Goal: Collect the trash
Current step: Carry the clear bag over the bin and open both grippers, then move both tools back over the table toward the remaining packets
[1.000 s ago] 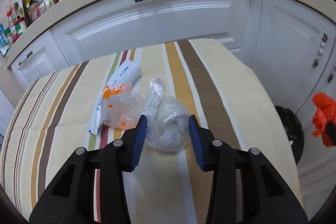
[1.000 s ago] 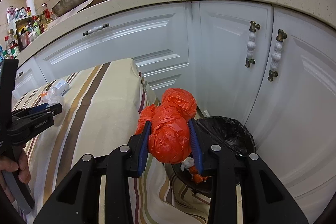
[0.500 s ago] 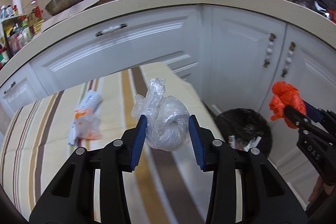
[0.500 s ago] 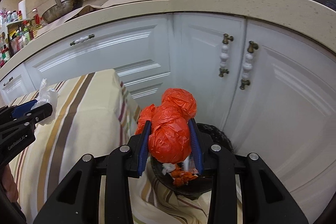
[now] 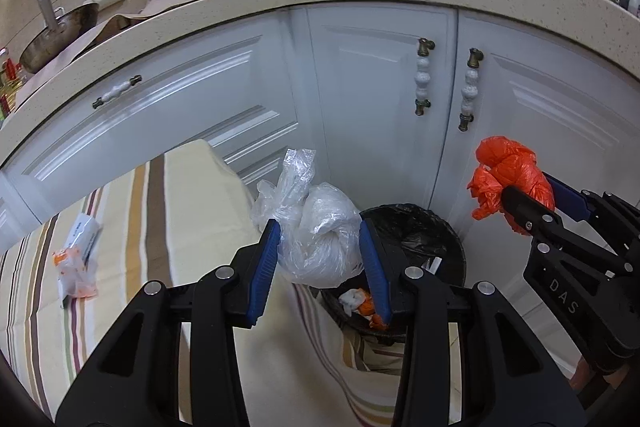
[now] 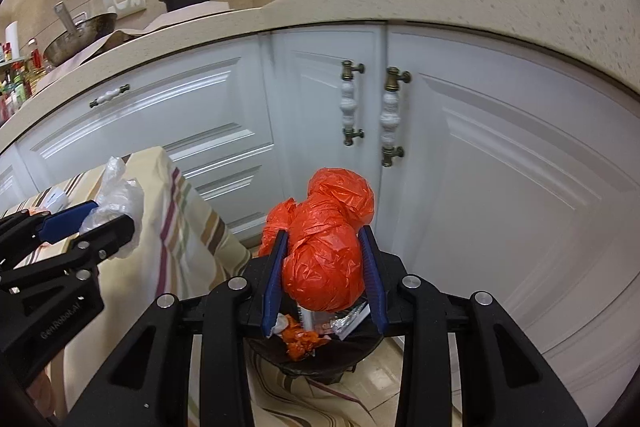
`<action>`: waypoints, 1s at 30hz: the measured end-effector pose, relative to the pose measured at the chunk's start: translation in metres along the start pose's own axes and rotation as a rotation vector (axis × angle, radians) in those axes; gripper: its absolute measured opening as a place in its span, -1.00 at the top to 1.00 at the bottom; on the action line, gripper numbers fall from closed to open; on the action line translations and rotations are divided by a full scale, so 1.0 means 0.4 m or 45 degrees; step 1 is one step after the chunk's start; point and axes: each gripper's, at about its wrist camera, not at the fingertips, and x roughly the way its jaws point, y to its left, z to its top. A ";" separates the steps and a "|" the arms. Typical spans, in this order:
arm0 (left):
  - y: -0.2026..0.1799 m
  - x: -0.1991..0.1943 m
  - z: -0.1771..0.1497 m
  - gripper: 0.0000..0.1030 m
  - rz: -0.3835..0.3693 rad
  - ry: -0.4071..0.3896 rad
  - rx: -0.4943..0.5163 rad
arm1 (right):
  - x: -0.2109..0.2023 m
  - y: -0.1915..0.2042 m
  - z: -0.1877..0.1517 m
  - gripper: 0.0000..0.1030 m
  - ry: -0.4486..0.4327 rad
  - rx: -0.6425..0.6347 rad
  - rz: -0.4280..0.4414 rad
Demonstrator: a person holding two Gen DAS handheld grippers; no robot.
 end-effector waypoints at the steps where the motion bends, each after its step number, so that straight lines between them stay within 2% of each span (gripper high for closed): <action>1: -0.007 0.011 0.003 0.23 -0.006 0.011 -0.002 | 0.005 -0.007 0.000 0.31 0.001 0.005 -0.003; 5: -0.029 0.046 0.011 0.23 -0.016 0.047 -0.010 | 0.020 -0.032 -0.004 0.31 0.009 0.021 -0.009; 15: -0.067 0.100 0.037 0.22 -0.006 0.035 -0.001 | 0.066 -0.066 -0.001 0.31 0.016 0.045 -0.015; 17: -0.072 0.117 0.040 0.17 -0.018 0.043 0.002 | 0.080 -0.072 -0.002 0.30 0.016 0.052 -0.012; 18: -0.077 0.133 0.040 0.09 -0.030 0.060 0.005 | 0.093 -0.074 -0.003 0.26 0.019 0.055 -0.011; 19: -0.078 0.143 0.040 -0.09 -0.027 0.071 0.005 | 0.107 -0.077 -0.006 0.05 0.025 0.061 -0.013; 20: -0.080 0.151 0.041 -0.12 -0.024 0.078 0.003 | 0.119 -0.081 -0.009 -0.12 0.032 0.069 -0.017; 24: -0.066 0.158 0.044 -0.18 -0.017 0.092 -0.022 | 0.130 -0.089 -0.016 -0.12 0.044 0.087 -0.028; 30: -0.005 0.111 0.046 -0.24 0.004 0.070 -0.066 | 0.096 -0.064 -0.004 -0.12 0.029 0.087 -0.008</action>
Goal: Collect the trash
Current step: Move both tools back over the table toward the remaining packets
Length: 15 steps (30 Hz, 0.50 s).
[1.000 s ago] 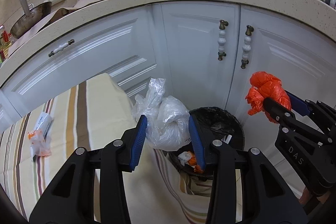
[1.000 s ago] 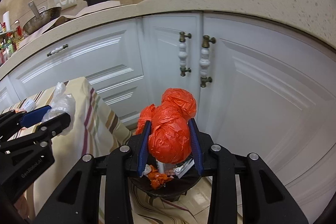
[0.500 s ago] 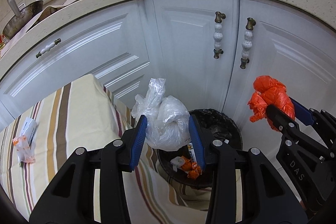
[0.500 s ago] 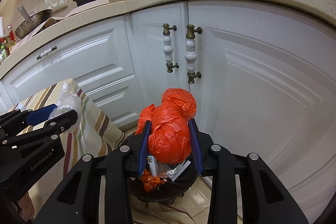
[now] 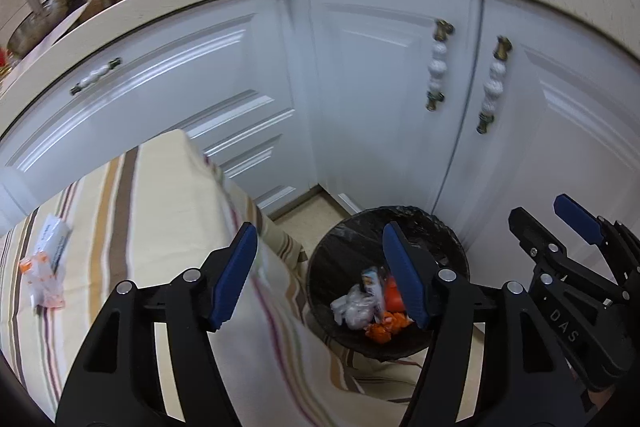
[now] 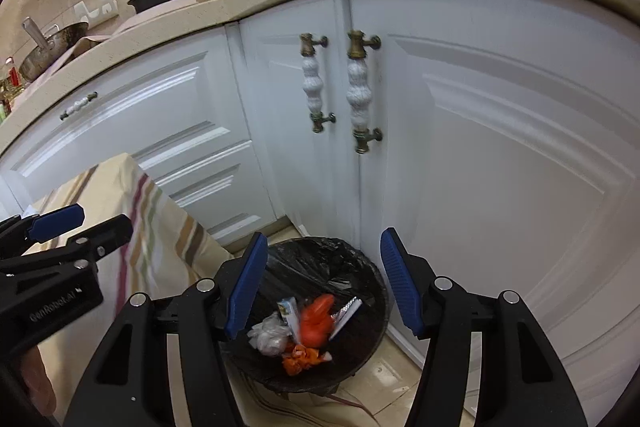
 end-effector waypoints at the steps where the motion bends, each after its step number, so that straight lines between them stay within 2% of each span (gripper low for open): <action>1: 0.018 -0.014 0.000 -0.24 0.005 -0.007 -0.015 | -0.005 0.009 0.003 -0.12 -0.003 -0.003 0.006; 7: 0.145 -0.113 -0.017 -0.24 0.098 -0.060 -0.093 | -0.048 0.105 0.022 -0.13 -0.041 -0.056 0.078; 15: 0.386 -0.240 -0.080 -0.25 0.286 -0.087 -0.239 | -0.082 0.300 0.036 -0.14 -0.041 -0.152 0.260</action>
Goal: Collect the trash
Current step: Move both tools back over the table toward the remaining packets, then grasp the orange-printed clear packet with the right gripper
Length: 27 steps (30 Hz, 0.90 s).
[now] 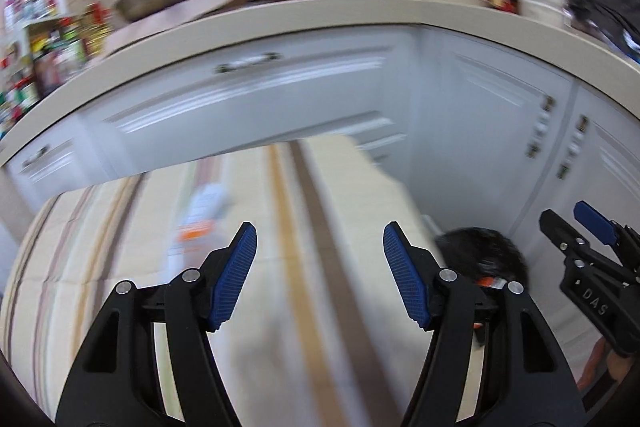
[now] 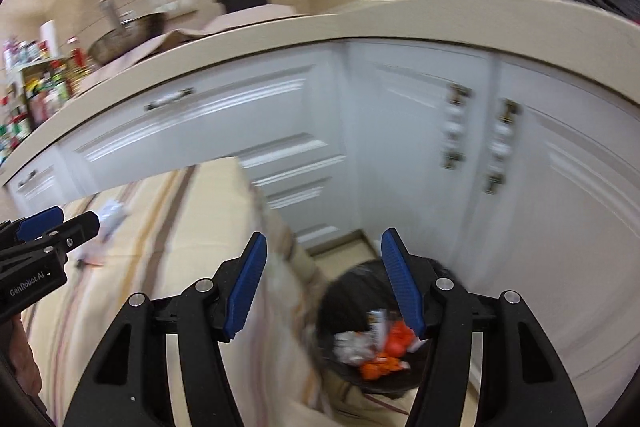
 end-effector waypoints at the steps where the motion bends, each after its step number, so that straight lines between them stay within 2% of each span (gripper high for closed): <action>1: 0.040 -0.008 -0.005 -0.25 0.032 -0.001 -0.023 | 0.003 0.029 0.004 -0.14 0.003 -0.013 0.028; 8: 0.288 -0.051 -0.054 -0.25 0.230 0.020 -0.170 | 0.029 0.253 0.011 -0.14 0.020 -0.137 0.218; 16: 0.489 -0.077 -0.113 -0.25 0.395 0.054 -0.303 | 0.085 0.465 -0.015 -0.14 0.077 -0.236 0.382; 21: 0.570 -0.075 -0.151 -0.25 0.430 0.084 -0.367 | 0.139 0.542 -0.032 -0.14 0.141 -0.266 0.411; 27: 0.611 -0.057 -0.175 -0.25 0.430 0.109 -0.408 | 0.184 0.601 -0.044 -0.14 0.201 -0.295 0.416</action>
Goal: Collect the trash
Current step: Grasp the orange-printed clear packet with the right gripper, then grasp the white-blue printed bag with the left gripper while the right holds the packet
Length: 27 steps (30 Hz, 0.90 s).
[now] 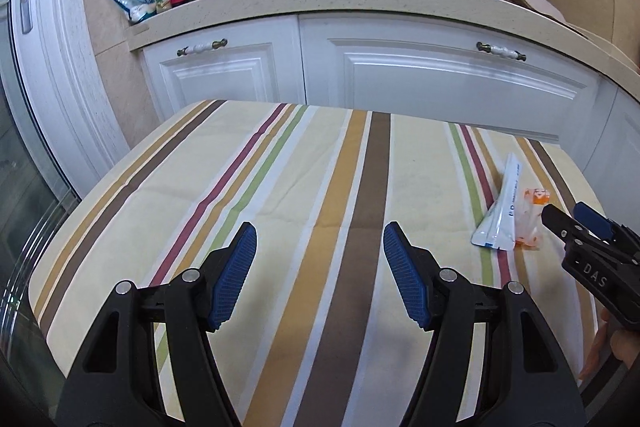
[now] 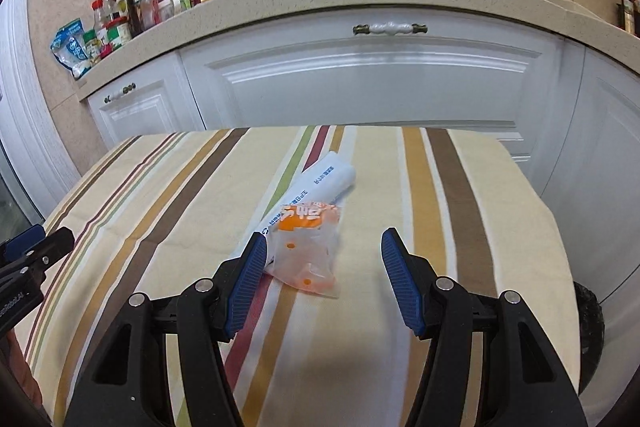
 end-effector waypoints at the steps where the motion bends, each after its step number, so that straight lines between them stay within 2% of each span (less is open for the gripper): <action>1: 0.003 0.005 0.000 -0.25 -0.002 0.004 -0.005 | 0.011 0.002 0.003 -0.14 0.011 0.004 0.000; 6: 0.006 0.026 -0.002 -0.25 -0.022 0.023 -0.011 | 0.048 0.004 0.011 -0.12 0.060 0.010 -0.010; 11: -0.009 0.036 -0.004 -0.25 -0.050 0.035 -0.005 | 0.064 0.000 0.012 0.31 0.097 0.021 0.021; 14: -0.024 0.038 -0.004 -0.25 -0.064 0.035 0.004 | 0.064 0.001 0.010 0.41 0.103 0.021 0.037; 20: -0.055 0.037 -0.003 -0.25 -0.080 0.033 0.023 | 0.046 -0.006 0.012 0.47 0.082 0.005 0.021; 27: -0.118 0.038 0.004 -0.25 -0.126 0.025 0.057 | -0.005 -0.054 0.011 0.49 0.036 -0.026 -0.079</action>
